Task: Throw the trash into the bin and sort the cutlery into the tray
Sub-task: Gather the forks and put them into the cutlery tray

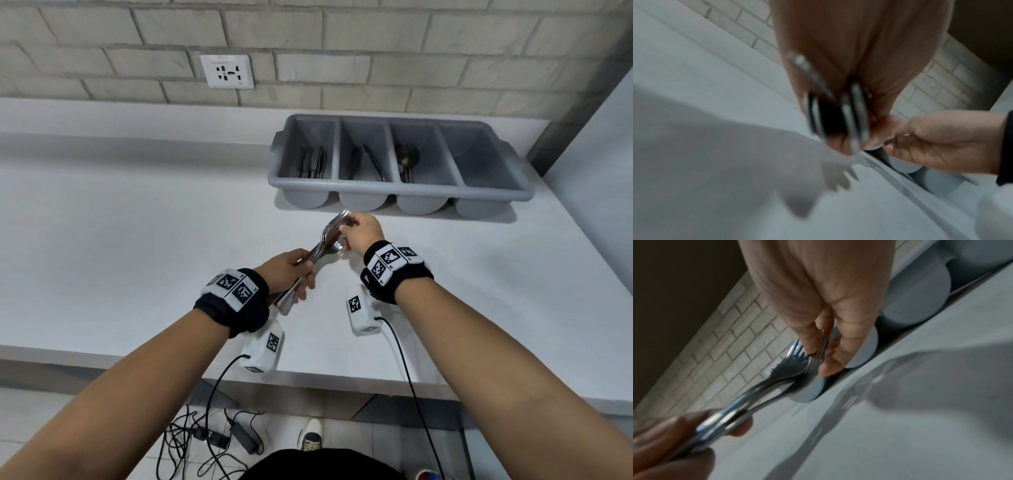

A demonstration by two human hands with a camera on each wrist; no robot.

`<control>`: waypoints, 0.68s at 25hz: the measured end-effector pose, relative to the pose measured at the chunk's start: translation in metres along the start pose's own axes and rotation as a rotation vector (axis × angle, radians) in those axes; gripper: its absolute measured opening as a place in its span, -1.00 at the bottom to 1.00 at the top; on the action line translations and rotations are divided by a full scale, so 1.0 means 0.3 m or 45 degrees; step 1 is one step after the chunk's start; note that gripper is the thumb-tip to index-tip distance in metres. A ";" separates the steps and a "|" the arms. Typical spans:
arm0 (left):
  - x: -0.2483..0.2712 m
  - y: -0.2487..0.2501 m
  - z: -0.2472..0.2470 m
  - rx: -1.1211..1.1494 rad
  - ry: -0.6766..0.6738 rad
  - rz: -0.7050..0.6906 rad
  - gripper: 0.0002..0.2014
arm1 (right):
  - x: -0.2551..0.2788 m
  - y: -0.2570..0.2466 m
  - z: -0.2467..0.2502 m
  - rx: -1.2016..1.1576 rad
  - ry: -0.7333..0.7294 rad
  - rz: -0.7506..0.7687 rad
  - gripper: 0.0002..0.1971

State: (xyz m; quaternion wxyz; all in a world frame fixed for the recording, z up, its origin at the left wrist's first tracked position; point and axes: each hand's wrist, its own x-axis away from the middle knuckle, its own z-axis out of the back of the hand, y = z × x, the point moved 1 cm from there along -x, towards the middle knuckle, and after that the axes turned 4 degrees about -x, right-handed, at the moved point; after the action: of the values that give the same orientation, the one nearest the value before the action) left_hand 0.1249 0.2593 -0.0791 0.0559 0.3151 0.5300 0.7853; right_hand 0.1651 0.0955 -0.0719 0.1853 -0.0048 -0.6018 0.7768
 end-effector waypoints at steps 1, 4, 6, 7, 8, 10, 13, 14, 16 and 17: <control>0.000 0.018 -0.002 -0.019 0.005 -0.027 -0.85 | 0.002 0.000 0.018 -0.037 -0.012 -0.019 -0.73; -0.005 0.062 -0.015 -0.047 0.022 -0.097 -0.81 | 0.031 -0.017 0.058 -0.396 -0.151 -0.153 -0.82; -0.012 0.089 -0.031 0.037 -0.014 -0.115 -0.74 | 0.024 -0.027 0.084 -0.470 -0.100 -0.109 -0.82; -0.015 0.101 -0.037 0.074 -0.058 -0.113 -0.71 | 0.012 -0.029 0.096 -0.502 -0.047 -0.085 -0.85; -0.011 0.111 -0.040 0.114 -0.110 -0.099 -0.70 | -0.004 -0.033 0.110 -0.492 0.016 -0.054 -0.86; 0.005 0.126 -0.048 0.193 -0.223 -0.023 -0.71 | -0.020 -0.051 0.132 -0.432 0.103 -0.002 -0.77; 0.011 0.157 -0.062 0.070 -0.223 -0.026 -0.70 | -0.033 -0.083 0.164 -0.430 0.157 0.091 -0.69; -0.001 0.174 -0.064 0.003 -0.165 -0.069 -0.74 | -0.033 -0.102 0.175 -0.453 0.180 0.117 -0.64; -0.040 0.217 -0.055 -0.033 -0.057 -0.136 -0.87 | -0.057 -0.139 0.196 -0.446 0.249 0.155 -0.54; -0.061 0.239 -0.049 -0.026 -0.044 -0.168 -0.89 | -0.073 -0.154 0.207 -0.441 0.267 0.145 -0.54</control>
State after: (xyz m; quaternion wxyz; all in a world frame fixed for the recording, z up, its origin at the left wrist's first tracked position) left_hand 0.1489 0.2090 -0.0285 0.1198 0.2926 0.5407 0.7796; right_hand 0.1842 0.0406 -0.0163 0.1993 -0.1514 -0.7025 0.6662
